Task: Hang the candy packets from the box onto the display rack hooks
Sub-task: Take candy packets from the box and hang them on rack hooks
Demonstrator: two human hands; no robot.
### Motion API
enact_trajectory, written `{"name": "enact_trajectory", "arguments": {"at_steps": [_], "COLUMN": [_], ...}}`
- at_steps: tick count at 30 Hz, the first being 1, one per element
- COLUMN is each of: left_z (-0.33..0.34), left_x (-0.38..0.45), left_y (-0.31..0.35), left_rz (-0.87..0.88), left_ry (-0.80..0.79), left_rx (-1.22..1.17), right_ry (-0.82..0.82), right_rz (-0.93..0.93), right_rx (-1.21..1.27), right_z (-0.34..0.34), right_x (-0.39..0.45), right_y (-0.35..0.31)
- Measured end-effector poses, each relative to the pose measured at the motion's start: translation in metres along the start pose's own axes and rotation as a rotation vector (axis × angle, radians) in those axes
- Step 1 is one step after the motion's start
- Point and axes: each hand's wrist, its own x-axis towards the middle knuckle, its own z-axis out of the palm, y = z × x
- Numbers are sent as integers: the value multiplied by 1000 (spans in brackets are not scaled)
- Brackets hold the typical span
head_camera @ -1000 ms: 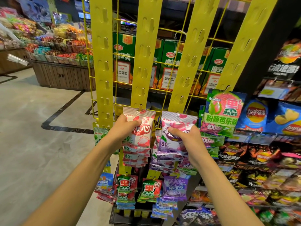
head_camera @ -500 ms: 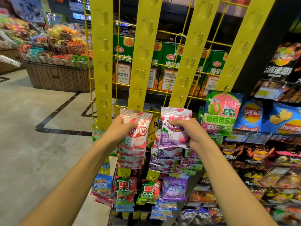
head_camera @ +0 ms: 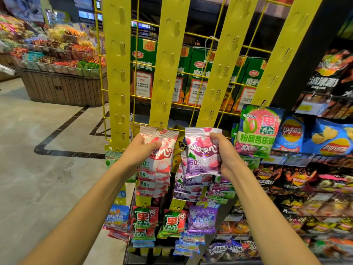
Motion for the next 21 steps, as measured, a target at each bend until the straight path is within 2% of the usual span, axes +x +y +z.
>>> {"name": "enact_trajectory", "arguments": {"at_steps": [3,8,13,16,21], "left_z": [0,-1,-1,-2,-4], "left_x": [1,-1,-2,-2,0], "left_y": [-1,1,1,2,-2], "left_rz": [-1,-5,-8,-16,-8], "left_ry": [2,20,23,21,26], "left_rx": [11,28,45,40,47], "right_ry": [-15,78,343,438,414], "right_rz": [-30,-49,-149,-221,-255], "right_rx": [75,45,-39,-91,-69], "right_z": [-1,8,16,19,23], "right_x": [1,2,17,18,17], "right_y": [-1,0,15,17,22]}}
